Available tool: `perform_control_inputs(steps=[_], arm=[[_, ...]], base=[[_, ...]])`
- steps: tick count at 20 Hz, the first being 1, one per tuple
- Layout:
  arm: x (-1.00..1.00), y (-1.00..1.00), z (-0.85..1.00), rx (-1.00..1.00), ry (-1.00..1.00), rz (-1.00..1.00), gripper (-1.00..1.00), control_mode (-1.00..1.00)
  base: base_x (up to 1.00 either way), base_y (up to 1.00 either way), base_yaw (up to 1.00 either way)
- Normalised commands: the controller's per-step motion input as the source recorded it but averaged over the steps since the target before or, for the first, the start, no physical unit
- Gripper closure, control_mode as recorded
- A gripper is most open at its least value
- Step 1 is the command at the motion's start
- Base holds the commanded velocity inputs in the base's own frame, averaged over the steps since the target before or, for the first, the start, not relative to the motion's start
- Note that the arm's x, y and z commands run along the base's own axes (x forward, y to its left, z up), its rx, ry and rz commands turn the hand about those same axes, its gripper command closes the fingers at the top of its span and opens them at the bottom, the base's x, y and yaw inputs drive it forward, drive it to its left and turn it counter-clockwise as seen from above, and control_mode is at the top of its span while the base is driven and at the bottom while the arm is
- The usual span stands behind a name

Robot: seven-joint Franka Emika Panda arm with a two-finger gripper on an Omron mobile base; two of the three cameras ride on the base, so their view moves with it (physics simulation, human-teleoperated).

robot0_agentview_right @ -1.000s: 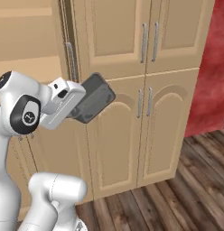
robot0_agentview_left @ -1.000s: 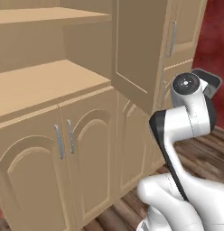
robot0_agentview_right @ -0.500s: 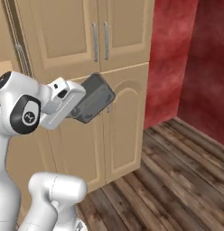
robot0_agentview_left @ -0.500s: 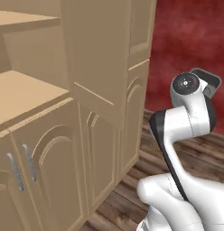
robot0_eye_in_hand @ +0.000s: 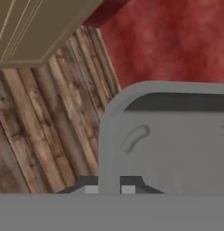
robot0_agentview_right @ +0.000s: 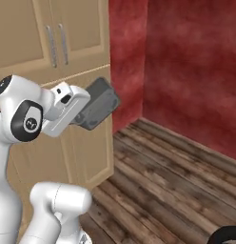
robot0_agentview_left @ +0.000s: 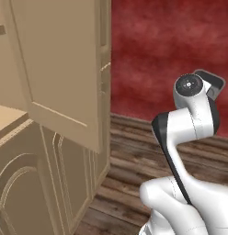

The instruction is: Retrieve the tupperware from the cabinet, then place the raw meat into the tupperware to avoid contamination.

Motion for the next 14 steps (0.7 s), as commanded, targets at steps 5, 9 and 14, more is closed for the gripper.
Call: perform_control_inputs(steps=[5, 9, 14], arm=[[0.0, 0.0, 0.0, 0.0, 0.0, 0.0, 1.0, 1.0], [0.0, 0.0, 0.0, 0.0, 0.0, 0.0, 1.0, 1.0], [0.0, 0.0, 0.0, 0.0, 0.0, 0.0, 1.0, 1.0]], base=[[0.0, 0.0, -0.5], [0.0, 0.0, -0.5], [0.0, 0.0, -0.5]])
